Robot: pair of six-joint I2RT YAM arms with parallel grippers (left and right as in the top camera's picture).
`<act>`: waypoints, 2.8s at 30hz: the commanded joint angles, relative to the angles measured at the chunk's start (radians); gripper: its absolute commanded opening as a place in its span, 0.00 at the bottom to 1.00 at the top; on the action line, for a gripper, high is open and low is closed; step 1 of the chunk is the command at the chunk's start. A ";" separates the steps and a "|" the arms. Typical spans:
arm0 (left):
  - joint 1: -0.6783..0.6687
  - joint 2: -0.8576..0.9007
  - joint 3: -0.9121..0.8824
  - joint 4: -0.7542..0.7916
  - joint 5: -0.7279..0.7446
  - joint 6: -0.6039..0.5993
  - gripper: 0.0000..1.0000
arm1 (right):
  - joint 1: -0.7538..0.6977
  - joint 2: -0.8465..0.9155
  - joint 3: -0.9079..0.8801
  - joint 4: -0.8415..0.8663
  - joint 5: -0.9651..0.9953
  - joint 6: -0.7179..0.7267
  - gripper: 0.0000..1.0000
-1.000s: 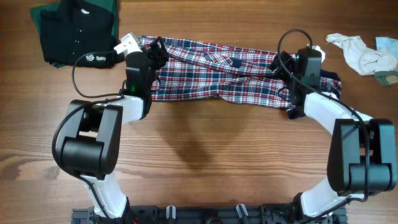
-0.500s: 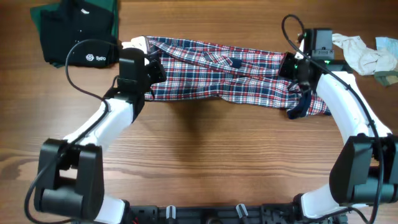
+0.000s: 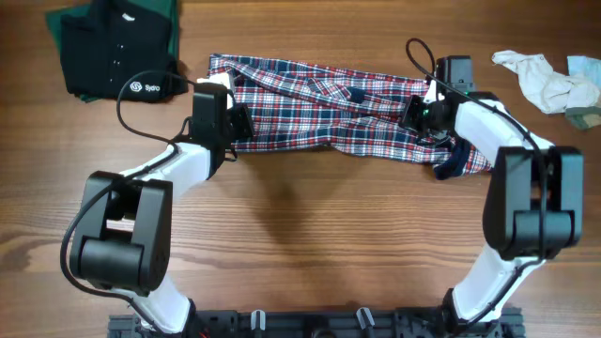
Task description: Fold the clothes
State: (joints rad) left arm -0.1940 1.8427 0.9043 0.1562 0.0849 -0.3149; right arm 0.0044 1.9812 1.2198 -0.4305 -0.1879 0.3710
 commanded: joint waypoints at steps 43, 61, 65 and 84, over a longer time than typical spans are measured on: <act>-0.016 0.010 -0.001 -0.084 0.136 0.024 0.14 | 0.037 -0.056 -0.070 -0.026 -0.005 -0.022 0.04; 0.186 0.022 -0.001 -0.242 -0.023 0.024 0.19 | -0.122 0.009 -0.068 -0.349 0.353 0.099 0.05; 0.201 0.006 0.000 -0.236 -0.023 0.024 0.20 | -0.127 -0.021 -0.043 -0.351 0.352 0.082 0.04; 0.021 -0.161 -0.001 -0.215 0.033 0.046 0.23 | -0.119 -0.261 -0.005 -0.448 -0.050 -0.178 0.15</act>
State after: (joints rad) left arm -0.1432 1.5738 0.9070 -0.0731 0.0807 -0.2813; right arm -0.1196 1.6936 1.3056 -0.9333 -0.2073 0.2028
